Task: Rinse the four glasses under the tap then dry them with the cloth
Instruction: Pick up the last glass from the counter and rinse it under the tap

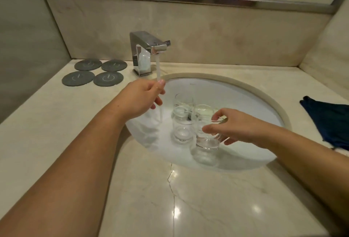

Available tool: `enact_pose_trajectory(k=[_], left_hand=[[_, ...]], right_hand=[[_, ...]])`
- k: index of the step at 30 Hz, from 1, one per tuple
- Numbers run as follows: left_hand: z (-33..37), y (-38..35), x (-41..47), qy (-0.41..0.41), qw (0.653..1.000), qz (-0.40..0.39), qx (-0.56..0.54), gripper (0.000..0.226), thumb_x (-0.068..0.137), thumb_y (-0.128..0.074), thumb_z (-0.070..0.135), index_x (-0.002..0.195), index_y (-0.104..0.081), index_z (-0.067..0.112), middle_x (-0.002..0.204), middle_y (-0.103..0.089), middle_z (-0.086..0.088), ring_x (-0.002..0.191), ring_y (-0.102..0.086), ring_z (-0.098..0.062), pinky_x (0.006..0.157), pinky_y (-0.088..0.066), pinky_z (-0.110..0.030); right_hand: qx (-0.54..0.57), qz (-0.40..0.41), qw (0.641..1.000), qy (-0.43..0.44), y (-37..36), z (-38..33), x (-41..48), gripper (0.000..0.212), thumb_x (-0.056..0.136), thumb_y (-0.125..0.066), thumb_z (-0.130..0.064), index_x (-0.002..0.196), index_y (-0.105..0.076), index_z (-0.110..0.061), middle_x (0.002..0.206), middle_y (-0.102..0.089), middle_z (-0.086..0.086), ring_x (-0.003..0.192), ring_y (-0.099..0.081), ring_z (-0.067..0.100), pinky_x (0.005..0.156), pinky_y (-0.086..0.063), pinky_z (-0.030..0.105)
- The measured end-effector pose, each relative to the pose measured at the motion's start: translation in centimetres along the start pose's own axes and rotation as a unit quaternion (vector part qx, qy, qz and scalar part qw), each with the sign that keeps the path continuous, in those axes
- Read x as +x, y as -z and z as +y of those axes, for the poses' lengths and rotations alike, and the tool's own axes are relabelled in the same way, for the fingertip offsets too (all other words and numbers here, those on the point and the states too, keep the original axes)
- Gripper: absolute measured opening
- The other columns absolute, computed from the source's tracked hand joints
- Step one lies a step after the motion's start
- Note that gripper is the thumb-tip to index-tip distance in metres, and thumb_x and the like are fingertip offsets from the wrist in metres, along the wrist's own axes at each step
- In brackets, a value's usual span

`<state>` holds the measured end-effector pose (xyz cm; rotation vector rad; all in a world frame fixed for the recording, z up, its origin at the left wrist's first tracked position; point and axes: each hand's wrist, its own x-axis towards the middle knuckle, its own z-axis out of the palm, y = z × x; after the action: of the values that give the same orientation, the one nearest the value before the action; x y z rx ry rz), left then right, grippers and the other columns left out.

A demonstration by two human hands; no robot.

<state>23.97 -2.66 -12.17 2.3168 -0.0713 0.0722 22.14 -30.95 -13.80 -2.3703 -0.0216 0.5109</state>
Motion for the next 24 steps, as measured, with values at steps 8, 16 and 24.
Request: enact_pose_trajectory(k=[8, 16, 24], left_hand=[[-0.2, 0.0, 0.2, -0.005, 1.0, -0.011, 0.01, 0.038, 0.11, -0.041, 0.052, 0.111, -0.073, 0.031, 0.091, -0.077, 0.012, 0.082, -0.073, -0.007, 0.075, -0.052, -0.03], [-0.6, -0.1, 0.2, -0.009, 1.0, -0.019, 0.019, 0.03, 0.109, -0.045, 0.048, 0.108, -0.072, 0.034, 0.09, -0.077, 0.015, 0.083, -0.072, -0.004, 0.07, -0.05, -0.028], [-0.8, -0.4, 0.3, -0.026, 0.998, -0.01, 0.059, 0.031, 0.107, -0.054, 0.044, 0.129, -0.07, 0.029, 0.121, -0.068, 0.012, 0.114, -0.062, -0.012, 0.097, -0.048, -0.032]], right_hand=[[-0.156, 0.005, 0.987, -0.028, -0.3, 1.8, 1.5, 0.08, 0.073, -0.084, -0.068, 0.134, -0.049, -0.03, 0.126, -0.067, -0.006, 0.112, -0.063, 0.015, 0.101, -0.054, 0.04], [-0.188, -0.018, 0.981, -0.039, 0.4, 1.2, 1.6, 0.096, 0.073, -0.08, -0.076, 0.148, -0.044, -0.028, 0.136, -0.063, -0.005, 0.12, -0.062, 0.019, 0.106, -0.051, 0.039], [0.044, 0.208, 0.964, 0.162, 1.8, -6.1, 3.3, 0.036, 0.1, -0.07, -0.037, 0.132, -0.069, -0.023, 0.128, -0.071, -0.007, 0.112, -0.068, 0.01, 0.103, -0.056, 0.04]])
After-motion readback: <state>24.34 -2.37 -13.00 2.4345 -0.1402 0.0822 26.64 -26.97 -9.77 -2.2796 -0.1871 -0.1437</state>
